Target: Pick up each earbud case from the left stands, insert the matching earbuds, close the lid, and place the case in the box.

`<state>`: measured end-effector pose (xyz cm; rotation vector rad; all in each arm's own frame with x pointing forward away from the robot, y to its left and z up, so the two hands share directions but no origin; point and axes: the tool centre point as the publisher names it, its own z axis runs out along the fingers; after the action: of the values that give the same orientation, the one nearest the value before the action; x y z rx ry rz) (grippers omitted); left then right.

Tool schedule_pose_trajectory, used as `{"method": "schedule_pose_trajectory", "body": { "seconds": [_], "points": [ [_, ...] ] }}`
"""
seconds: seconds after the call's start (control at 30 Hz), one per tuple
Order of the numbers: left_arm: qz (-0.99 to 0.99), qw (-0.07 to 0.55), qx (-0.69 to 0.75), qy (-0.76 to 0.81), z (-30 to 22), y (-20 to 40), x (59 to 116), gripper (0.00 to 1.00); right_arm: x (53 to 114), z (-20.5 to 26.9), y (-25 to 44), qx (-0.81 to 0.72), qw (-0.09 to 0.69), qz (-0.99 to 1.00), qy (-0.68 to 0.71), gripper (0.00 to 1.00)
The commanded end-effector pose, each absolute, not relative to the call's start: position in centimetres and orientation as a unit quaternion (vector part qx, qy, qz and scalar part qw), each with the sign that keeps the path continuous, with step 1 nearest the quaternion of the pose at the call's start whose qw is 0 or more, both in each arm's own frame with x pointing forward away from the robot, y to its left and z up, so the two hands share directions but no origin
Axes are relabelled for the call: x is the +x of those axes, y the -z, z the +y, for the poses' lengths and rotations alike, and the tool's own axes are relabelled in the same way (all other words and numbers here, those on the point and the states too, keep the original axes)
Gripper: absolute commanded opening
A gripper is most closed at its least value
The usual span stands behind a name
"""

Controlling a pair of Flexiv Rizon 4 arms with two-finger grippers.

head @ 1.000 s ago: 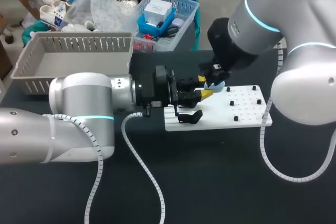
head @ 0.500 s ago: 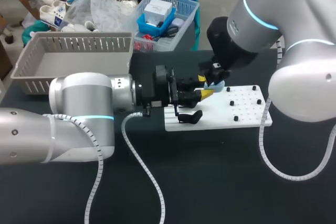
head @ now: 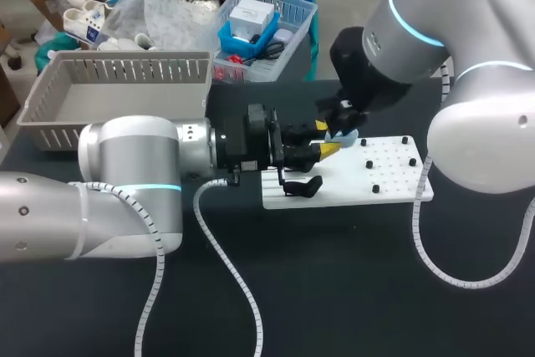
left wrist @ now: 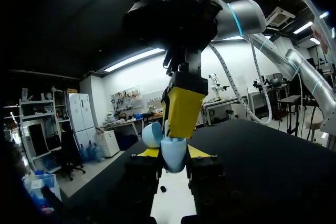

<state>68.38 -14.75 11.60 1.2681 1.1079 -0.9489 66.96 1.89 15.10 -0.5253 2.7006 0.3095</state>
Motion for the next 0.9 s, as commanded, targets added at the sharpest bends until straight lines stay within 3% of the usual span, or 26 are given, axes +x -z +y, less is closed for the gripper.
{"method": "schedule_pose_trajectory", "body": {
  "seconds": [0.03,0.9],
  "points": [
    [0.472,0.570,0.539,0.403,-14.75,-11.63,68.28,0.00,67.03,1.76,-15.11,-0.186,0.185,0.959,-0.109,0.22],
    [0.472,0.570,0.539,0.403,-14.75,-11.63,68.28,0.00,66.57,1.50,-15.97,-0.181,0.188,0.960,-0.105,0.27]
  ]
}}
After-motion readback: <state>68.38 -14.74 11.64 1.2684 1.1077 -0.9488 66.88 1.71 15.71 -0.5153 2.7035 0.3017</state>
